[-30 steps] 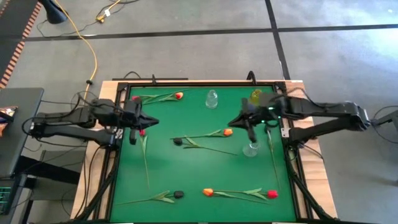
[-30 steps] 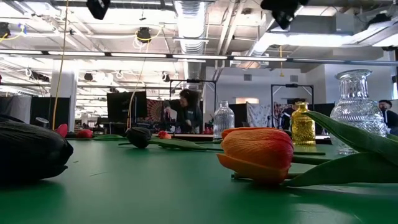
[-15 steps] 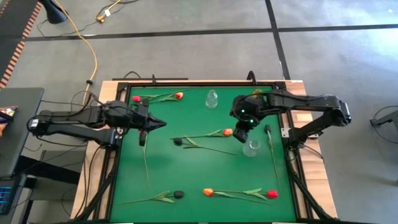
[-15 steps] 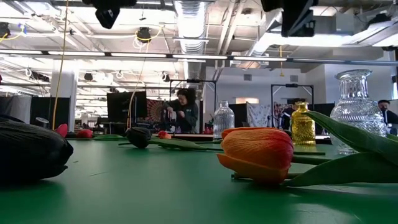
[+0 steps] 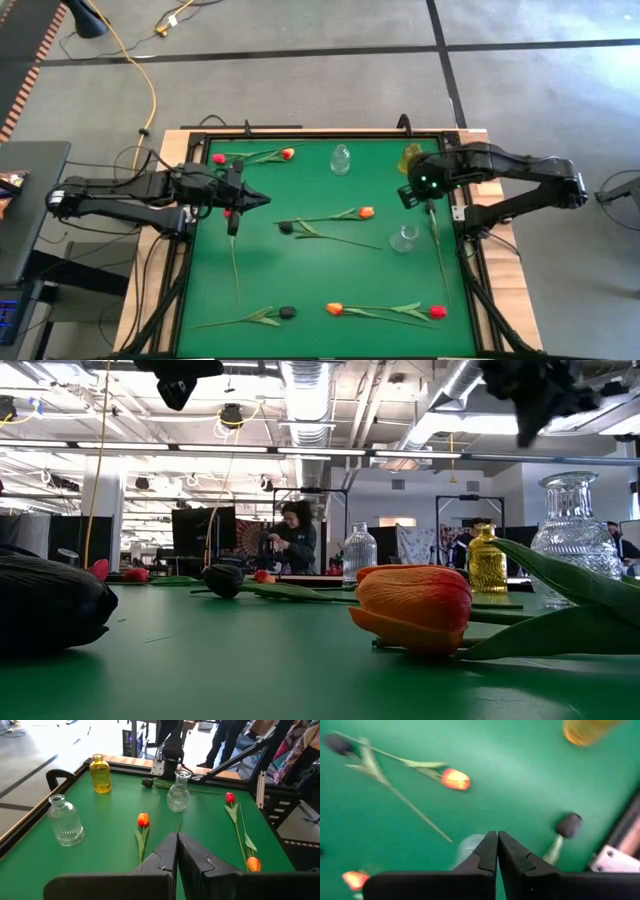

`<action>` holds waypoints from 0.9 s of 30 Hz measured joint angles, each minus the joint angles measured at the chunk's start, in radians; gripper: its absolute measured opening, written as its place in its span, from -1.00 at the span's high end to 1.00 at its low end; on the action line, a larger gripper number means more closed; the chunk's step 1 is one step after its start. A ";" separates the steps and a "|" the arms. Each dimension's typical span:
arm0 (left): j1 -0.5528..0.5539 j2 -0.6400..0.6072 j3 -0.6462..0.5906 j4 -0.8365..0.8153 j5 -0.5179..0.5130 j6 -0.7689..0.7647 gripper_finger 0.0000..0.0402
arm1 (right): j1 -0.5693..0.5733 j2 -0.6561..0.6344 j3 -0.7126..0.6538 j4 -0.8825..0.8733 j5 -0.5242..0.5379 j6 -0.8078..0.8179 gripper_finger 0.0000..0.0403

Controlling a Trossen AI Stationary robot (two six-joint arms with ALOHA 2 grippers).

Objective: Sort flowers into vase by color
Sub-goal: Put the top right black flower into the top transparent vase

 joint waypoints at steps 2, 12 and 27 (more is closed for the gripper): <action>0.000 0.000 0.000 0.003 0.000 0.000 1.00 | 0.000 -0.031 -0.061 0.013 0.000 0.025 0.78; 0.000 0.000 0.000 0.005 -0.029 0.000 1.00 | -0.016 -0.032 -0.187 0.076 -0.049 0.083 0.82; 0.000 0.000 0.000 0.004 -0.035 -0.001 1.00 | -0.049 0.024 -0.308 0.021 -0.062 0.224 0.60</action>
